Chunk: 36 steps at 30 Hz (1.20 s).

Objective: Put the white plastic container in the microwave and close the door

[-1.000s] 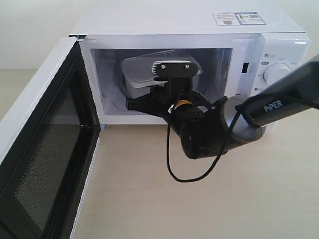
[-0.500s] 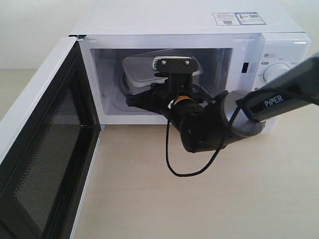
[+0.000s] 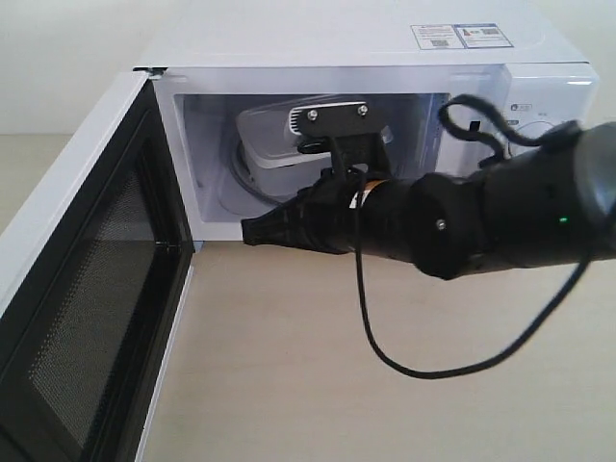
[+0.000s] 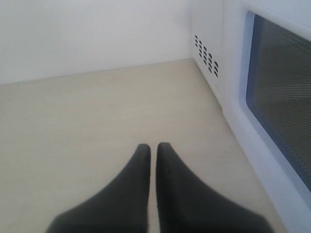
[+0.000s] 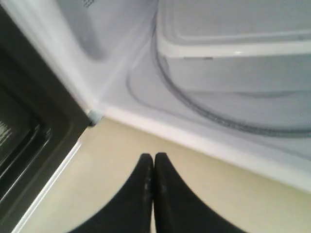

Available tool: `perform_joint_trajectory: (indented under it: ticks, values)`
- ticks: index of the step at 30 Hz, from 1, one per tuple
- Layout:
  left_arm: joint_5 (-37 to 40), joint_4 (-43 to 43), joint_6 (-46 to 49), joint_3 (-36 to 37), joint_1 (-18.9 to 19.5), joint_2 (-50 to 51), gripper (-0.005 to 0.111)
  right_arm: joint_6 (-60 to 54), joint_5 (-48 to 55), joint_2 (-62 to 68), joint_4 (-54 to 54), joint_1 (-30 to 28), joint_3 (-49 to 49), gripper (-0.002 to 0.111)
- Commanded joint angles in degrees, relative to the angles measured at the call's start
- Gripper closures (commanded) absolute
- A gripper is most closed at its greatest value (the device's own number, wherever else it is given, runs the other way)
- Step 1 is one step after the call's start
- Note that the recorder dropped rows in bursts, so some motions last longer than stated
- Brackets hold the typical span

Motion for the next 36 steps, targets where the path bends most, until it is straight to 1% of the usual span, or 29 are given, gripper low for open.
perform_joint_trajectory:
  ticks: [1,3,8,19,24,32,36]
  values:
    - [-0.52,-0.42,0.08,-0.23,0.09,0.18,0.102,-0.62,11.41,-9.19,0.02,0.04,2.99,0.108]
    - [-0.52,-0.42,0.08,-0.23,0.09,0.18,0.102,-0.62,19.86,-14.76,0.02,0.04,3.89,0.108]
    - [-0.42,-0.42,0.08,-0.23,0.09,0.18,0.102,-0.62,32.69,-23.63,0.26,0.04,4.39,0.108]
    - [-0.42,-0.42,0.08,-0.23,0.09,0.18,0.102,1.71,45.56,-40.33,0.26,0.04,4.39,0.108]
    - [-0.42,-0.42,0.08,-0.23,0.09,0.18,0.102,1.97,49.41,-44.50,0.26,0.04,4.39,0.108]
    - [-0.42,-0.42,0.08,-0.23,0.09,0.18,0.102,1.73,49.67,-46.84,0.66,0.04,4.39,0.108]
    - [-0.42,-0.42,0.08,-0.23,0.09,0.18,0.102,0.71,49.67,-46.84,-3.16,0.04,4.39,0.108]
